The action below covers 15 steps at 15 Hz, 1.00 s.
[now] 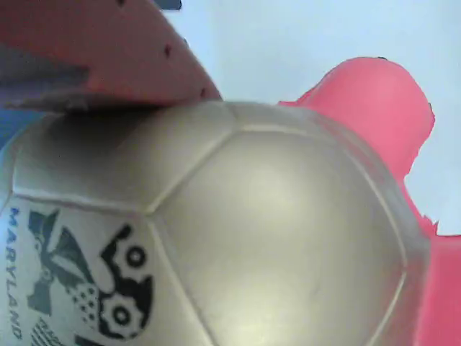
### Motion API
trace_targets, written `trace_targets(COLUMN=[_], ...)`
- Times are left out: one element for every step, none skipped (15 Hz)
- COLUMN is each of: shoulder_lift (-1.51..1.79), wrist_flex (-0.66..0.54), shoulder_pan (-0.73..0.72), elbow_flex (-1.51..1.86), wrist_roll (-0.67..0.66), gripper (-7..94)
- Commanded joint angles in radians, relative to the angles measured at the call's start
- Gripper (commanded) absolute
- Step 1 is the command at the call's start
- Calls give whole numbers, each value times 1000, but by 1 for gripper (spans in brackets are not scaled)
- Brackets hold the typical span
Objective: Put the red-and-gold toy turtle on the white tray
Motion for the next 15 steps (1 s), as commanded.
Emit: trace_targets(shoulder_lift=[44,44,40,35,32,31,29,28,28,28,28,28,28,25,20], wrist_flex=[5,5,5,5,5,5,5,5,5,5,5,5,5,2,0], shoulder_pan=[8,8,8,8,8,8,8,6,6,5,5,5,5,5,5], elbow_flex=[-35,-18,-5,9,14,20,28,34,37,41,43,43,43,43,43], wrist_roll=[0,0,5,6,9,9,9,9,9,9,9,9,9,9,9], gripper=[0,0,0,0,0,0,0,0,0,0,0,0,0,0,1])
